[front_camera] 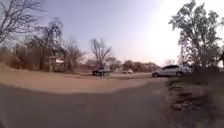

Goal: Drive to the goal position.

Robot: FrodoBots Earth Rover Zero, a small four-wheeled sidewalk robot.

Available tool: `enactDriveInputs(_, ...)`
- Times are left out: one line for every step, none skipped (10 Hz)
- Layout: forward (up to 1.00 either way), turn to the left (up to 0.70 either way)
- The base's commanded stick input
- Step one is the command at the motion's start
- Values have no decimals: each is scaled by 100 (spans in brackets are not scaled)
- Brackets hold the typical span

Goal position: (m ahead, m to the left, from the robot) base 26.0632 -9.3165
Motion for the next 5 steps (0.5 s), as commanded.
enactDriveInputs(70, 0)
enactDriveInputs(70, 0)
enactDriveInputs(70, 0)
enactDriveInputs(70, 0)
enactDriveInputs(70, 0)
